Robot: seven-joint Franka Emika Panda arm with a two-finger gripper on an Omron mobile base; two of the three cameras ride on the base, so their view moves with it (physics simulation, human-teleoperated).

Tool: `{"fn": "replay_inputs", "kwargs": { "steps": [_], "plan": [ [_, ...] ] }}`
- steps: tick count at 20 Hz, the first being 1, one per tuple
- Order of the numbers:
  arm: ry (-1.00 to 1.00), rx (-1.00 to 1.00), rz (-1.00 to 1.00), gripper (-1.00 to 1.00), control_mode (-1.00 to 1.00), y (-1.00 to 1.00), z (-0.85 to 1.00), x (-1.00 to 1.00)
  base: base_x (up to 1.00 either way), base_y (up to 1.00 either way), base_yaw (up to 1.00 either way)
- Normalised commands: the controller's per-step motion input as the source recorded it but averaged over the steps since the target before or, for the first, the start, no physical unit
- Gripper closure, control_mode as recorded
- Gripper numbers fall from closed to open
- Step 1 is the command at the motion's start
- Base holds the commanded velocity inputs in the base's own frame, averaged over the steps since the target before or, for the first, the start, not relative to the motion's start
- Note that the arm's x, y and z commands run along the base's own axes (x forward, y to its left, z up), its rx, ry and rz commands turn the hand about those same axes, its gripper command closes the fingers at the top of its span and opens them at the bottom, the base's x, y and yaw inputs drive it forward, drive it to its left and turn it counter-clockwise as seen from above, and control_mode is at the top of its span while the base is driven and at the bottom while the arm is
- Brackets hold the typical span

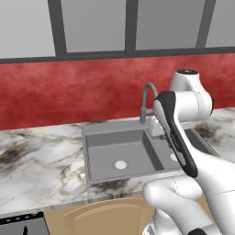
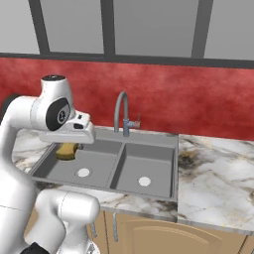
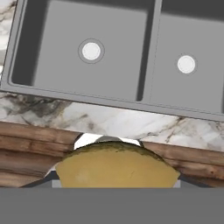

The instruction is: Pick up the bar soap and sponge from the sink, and place them back in the cabinet, and close the cabinet door.

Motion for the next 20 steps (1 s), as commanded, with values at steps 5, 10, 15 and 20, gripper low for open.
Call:
{"fn": "replay_inputs", "kwargs": {
  "steps": [5,10,15,20],
  "plan": [
    [-0.06,0.0,0.0,1.0,-1.0,0.0,0.16,-0.08,0.0,0.0,0.0],
    [-0.03,0.0,0.0,1.0,-1.0,0.0,0.08,-0.08,0.0,0.0,0.0],
    [0.0,0.0,0.0,1.0,1.0,0.0,0.0,0.0,-0.31,0.0,0.0],
    [0.0,0.0,0.0,1.0,1.0,0.0,0.0,0.0,-0.53,0.11,0.0]
  ]
}}
